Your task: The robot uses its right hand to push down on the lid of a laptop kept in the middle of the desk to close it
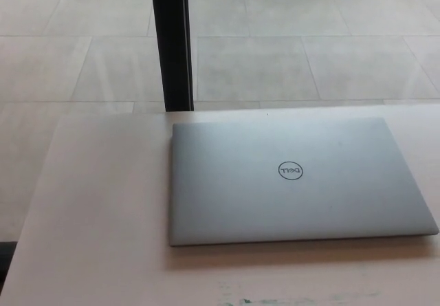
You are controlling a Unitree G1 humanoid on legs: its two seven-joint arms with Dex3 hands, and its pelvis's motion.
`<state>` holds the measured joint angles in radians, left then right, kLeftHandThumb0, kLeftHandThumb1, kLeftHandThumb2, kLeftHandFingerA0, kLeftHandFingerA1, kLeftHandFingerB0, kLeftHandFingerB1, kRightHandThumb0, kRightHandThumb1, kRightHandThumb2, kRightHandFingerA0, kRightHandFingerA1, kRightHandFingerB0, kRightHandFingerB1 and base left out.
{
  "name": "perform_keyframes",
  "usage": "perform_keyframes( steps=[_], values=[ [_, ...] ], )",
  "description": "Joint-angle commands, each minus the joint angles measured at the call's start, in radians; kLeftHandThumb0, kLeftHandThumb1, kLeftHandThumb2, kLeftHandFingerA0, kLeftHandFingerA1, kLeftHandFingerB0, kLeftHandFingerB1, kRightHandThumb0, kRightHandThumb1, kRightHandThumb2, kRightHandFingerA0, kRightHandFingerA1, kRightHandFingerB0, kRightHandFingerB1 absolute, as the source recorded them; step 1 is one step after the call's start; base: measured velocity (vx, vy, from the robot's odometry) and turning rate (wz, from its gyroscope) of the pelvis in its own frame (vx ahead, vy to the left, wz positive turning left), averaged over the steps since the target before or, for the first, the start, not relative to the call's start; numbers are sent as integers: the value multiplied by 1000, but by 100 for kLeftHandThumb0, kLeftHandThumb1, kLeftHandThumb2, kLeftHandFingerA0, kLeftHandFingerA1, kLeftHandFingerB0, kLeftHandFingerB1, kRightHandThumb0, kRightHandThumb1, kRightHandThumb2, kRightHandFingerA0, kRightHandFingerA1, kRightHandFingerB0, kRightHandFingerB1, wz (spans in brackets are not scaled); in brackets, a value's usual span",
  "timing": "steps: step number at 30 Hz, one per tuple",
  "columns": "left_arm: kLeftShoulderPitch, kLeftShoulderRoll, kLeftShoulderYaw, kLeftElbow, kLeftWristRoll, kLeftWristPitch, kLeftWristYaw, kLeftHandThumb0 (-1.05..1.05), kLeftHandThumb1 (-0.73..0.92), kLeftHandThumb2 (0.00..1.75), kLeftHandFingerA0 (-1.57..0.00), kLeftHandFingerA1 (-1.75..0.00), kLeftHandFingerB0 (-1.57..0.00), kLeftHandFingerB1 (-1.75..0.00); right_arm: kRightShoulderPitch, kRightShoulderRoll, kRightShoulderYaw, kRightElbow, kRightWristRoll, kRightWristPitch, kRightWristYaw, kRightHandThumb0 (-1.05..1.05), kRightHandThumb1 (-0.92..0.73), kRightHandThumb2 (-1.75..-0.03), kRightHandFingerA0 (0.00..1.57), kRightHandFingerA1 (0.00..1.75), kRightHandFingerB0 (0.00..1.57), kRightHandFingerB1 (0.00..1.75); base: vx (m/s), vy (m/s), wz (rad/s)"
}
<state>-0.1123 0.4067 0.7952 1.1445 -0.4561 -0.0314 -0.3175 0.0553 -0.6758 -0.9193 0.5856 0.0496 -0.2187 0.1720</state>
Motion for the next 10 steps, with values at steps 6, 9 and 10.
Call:
perform_keyframes(
  steps=[6,9,10],
  values=[
    [11,34,6,16,-24,-20,19,-105,77,77,-13,-102,0,-150,10,139,-315,210,371,197,-89,-89,-81,-124,65,117,23,77,0,0,0],
    [10,32,2,10,-21,-20,20,-105,77,77,-12,-100,0,-150,3,137,-321,236,368,189,-82,-90,-80,-123,63,117,27,78,0,0,0],
    [9,32,2,10,-21,-20,21,-105,77,77,-12,-100,0,-150,1,135,-323,243,368,187,-81,-90,-80,-123,63,117,27,78,0,0,0]
  ],
)
